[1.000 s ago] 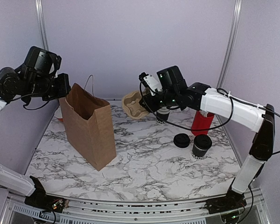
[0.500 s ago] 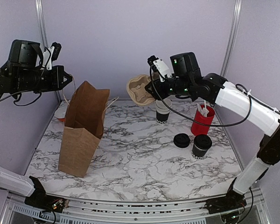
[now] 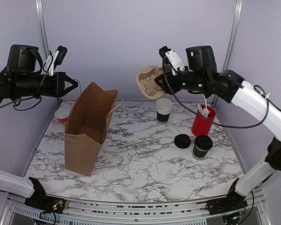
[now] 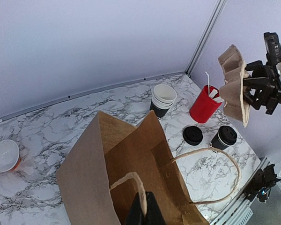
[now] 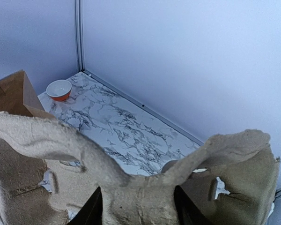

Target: Pack the takeout coffee

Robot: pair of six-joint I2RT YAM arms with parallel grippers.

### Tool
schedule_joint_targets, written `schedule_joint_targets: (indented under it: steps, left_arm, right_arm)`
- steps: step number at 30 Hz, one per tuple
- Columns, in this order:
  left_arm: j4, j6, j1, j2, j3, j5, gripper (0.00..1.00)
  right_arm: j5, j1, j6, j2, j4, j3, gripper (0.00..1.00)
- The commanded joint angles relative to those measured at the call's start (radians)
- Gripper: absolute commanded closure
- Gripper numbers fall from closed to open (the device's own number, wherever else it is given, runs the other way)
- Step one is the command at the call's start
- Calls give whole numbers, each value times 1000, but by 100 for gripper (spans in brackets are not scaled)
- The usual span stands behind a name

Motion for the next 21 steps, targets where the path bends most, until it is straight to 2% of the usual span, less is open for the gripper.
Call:
schedule_joint_targets:
  steps: [1, 6, 11, 14, 18, 21]
  left_arm:
    - [53, 35, -5, -11, -13, 42, 100]
    - [49, 85, -5, -27, -11, 8, 100]
    - [0, 226, -4, -35, 32, -71, 100]
    - [-35, 295, -4, -12, 78, -60, 100]
    - [-162, 363, -4, 69, 196, 33, 100]
    - [-170, 365, -5, 95, 153, 160, 100]
  right_arm:
    - [58, 5, -35, -59, 10, 65, 57]
    - [56, 3, -44, -65, 4, 76, 56]
    - [47, 5, -44, -63, 4, 76, 56]
    - [41, 3, -42, -54, 1, 116, 56]
    - [42, 4, -41, -46, -10, 124, 56]
    - [57, 4, -42, -49, -12, 113, 56]
